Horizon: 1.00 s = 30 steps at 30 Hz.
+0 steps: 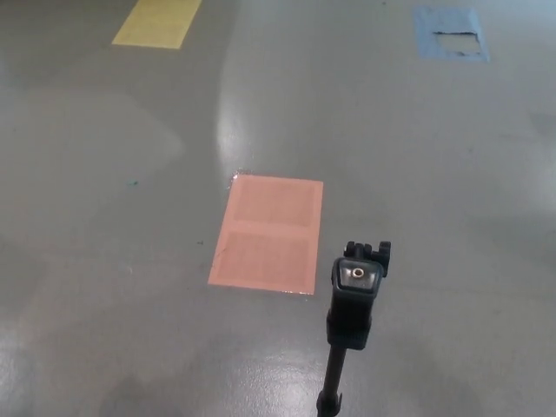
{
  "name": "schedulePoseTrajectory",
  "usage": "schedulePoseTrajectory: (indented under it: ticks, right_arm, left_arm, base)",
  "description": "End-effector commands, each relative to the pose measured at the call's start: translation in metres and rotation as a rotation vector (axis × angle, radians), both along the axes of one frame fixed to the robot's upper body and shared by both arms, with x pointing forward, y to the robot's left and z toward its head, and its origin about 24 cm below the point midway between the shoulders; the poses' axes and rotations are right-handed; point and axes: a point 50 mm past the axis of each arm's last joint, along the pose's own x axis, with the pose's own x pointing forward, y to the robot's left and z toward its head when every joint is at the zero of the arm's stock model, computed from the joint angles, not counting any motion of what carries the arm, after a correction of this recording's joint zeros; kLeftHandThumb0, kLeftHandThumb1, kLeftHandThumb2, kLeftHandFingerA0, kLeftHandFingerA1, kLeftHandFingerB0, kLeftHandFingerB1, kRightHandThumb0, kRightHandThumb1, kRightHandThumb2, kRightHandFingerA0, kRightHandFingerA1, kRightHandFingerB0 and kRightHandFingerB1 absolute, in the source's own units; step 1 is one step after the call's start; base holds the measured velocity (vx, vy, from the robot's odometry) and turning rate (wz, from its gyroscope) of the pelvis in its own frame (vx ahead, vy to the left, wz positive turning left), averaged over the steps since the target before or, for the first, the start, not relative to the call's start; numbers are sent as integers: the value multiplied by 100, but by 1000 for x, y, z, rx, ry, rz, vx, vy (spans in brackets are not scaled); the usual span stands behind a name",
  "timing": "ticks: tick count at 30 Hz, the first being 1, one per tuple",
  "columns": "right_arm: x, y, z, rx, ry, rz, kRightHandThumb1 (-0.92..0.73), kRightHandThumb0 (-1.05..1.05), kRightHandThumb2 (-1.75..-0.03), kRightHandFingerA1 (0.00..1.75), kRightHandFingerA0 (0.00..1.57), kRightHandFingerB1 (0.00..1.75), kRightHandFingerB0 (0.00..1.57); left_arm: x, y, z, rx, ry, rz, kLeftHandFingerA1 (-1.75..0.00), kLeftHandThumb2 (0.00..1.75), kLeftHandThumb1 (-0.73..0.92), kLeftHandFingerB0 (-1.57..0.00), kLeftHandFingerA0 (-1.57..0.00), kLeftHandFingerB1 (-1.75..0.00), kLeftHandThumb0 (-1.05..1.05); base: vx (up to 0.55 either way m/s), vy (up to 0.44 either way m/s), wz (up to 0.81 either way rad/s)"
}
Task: The robot uses its left hand to grab the top of a phone stand kept on the floor and rotates it anti-clockwise
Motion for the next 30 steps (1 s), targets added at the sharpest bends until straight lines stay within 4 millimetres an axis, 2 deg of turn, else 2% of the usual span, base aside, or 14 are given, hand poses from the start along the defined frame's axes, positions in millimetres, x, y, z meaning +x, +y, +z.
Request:
schedulePoseTrajectory:
  ticks: [1, 6, 7, 8, 9, 10, 11, 12, 18, 22, 24, 25, 29, 30]
  right_arm:
    - [0, -6, 3, -3, -5, 20, -56, -34, -101, 68, 61, 46, 9]
    - [1, -8, 4, -9, -10, 18, -55, -34, -101, 68, 60, 46, 10]
    - [1, -7, 4, -5, -11, 15, -56, -34, -101, 68, 62, 46, 9]
    - [1, -7, 4, -1, -11, 16, -56, -34, -101, 68, 62, 46, 9]
    - [-1, -8, 4, 0, -10, 15, -56, -34, -101, 68, 62, 45, 9]
    - [-1, -8, 4, 1, -10, 15, -56, -34, -101, 68, 62, 45, 9]
    - [-2, -9, 3, -1, -8, 17, -56, -34, -101, 68, 62, 45, 8]
    - [-3, -9, 3, -2, -6, 19, -56, -34, -101, 68, 62, 45, 8]
    - [-2, -12, 6, -25, -12, 56, -57, -34, -102, 69, 62, 45, 8]
    - [3, -13, 8, -12, -19, 43, -56, -34, -101, 68, 59, 46, 9]
    - [5, -12, 9, -9, -19, 41, -56, -34, -101, 68, 59, 46, 9]
    - [6, -12, 9, -9, -20, 42, -56, -34, -101, 68, 60, 46, 10]
    - [7, -11, 9, -16, -13, 56, -56, -33, -101, 68, 61, 46, 9]
    - [7, -11, 9, -15, -10, 57, -56, -33, -101, 69, 62, 46, 9]
  left_arm:
    - [0, 0, 4, -46, -57, -19, -43, 78, 56, -10, -22, -36, -55]
    - [7, -13, 7, -81, -165, -61, -40, 77, 57, -11, -20, -36, -58]
    - [11, -19, 9, -95, -215, -74, -50, 99, 49, -6, -7, -49, -27]
    - [14, -23, 12, -111, -258, -82, -50, 99, 49, -6, -7, -49, -27]
    - [16, -27, 13, -127, -280, -88, -37, 70, 58, -14, -17, -33, -50]
    - [16, -27, 14, -131, -285, -90, -37, 70, 58, -14, -17, -33, -50]
    - [21, -33, 19, -145, -325, -111, -48, 98, 51, 0, -2, -46, -26]
    - [25, -36, 22, -155, -354, -126, -48, 98, 51, 0, -2, -46, -26]
    - [51, -71, 64, -223, -568, -305, -48, 95, 44, 0, -2, -47, -30]
    - [69, -106, 119, -232, -774, -498, -49, 94, 41, 0, -2, -48, -31]
    - [70, -113, 132, -211, -812, -543, -49, 94, 41, 0, -2, -48, -31]
    - [71, -116, 136, -214, -829, -555, -34, 58, 55, -14, -19, -27, -48]
    - [74, -133, 164, -217, -919, -634, -34, 57, 53, -14, -19, -27, -50]
    - [74, -138, 171, -230, -942, -651, -41, 69, 45, -10, -14, -35, -56]
  base:
    - [0, 0, 0]
    - [0, 0, 0]
    - [0, 0, 0]
    - [0, 0, 0]
    - [0, 0, 0]
    - [0, 0, 0]
    - [0, 0, 0]
    - [0, 0, 0]
    - [0, 0, 0]
    - [0, 0, 0]
    - [0, 0, 0]
    - [0, 0, 0]
    - [0, 0, 0]
    - [0, 0, 0]
